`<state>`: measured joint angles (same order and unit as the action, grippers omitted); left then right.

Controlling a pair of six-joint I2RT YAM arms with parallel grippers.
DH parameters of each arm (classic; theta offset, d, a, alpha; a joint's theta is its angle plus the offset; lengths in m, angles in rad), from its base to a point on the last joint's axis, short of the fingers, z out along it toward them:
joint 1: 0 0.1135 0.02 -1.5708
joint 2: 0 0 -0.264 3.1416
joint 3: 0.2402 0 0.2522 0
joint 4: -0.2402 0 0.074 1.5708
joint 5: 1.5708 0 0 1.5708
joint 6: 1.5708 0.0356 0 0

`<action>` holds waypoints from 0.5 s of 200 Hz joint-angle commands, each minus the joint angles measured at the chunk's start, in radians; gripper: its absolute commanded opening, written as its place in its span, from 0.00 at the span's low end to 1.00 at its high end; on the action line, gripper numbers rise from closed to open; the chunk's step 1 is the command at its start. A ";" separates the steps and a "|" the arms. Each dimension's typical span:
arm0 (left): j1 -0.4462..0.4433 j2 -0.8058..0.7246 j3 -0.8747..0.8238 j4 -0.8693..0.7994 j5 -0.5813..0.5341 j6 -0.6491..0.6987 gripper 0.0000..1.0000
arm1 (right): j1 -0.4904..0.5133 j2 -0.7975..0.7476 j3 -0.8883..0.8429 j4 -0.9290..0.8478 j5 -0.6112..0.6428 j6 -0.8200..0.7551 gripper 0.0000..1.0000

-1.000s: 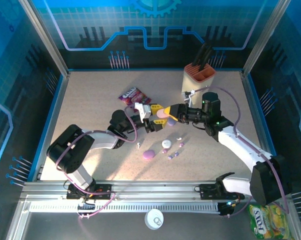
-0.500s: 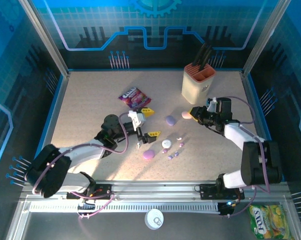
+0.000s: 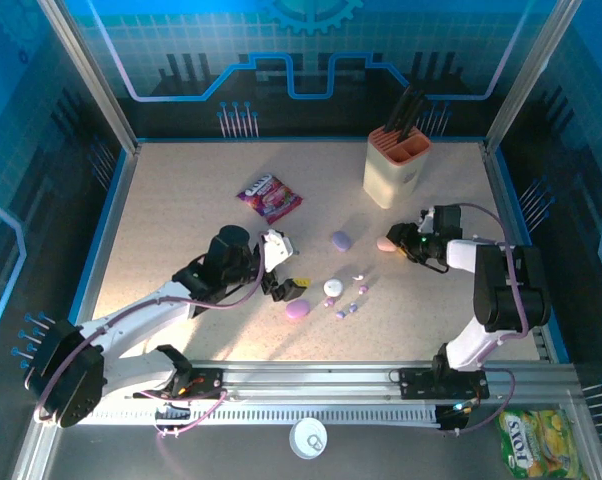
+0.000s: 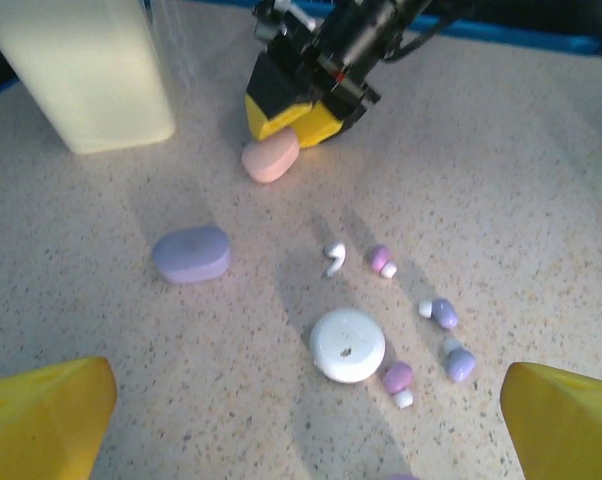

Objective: Insert wireless bluetooth earbuds into charging case

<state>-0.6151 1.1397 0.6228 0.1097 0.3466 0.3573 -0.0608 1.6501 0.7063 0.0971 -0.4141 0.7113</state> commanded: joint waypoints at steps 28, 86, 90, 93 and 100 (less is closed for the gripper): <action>-0.065 0.094 0.119 -0.319 -0.126 0.104 0.99 | -0.019 -0.229 -0.017 -0.209 0.159 -0.117 0.76; -0.150 0.192 0.153 -0.442 -0.233 0.113 0.94 | 0.073 -0.403 0.029 -0.399 0.318 -0.233 0.79; -0.156 0.201 0.155 -0.447 -0.235 0.114 0.94 | 0.077 -0.405 0.028 -0.398 0.318 -0.231 0.79; -0.162 0.208 0.156 -0.451 -0.236 0.114 0.94 | 0.077 -0.405 0.029 -0.396 0.317 -0.228 0.79; -0.171 0.225 0.159 -0.456 -0.236 0.112 0.94 | 0.082 -0.404 0.026 -0.390 0.310 -0.223 0.79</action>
<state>-0.7544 1.3216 0.7444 -0.2584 0.1516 0.4492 -0.0025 1.2617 0.7147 -0.2218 -0.1585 0.5251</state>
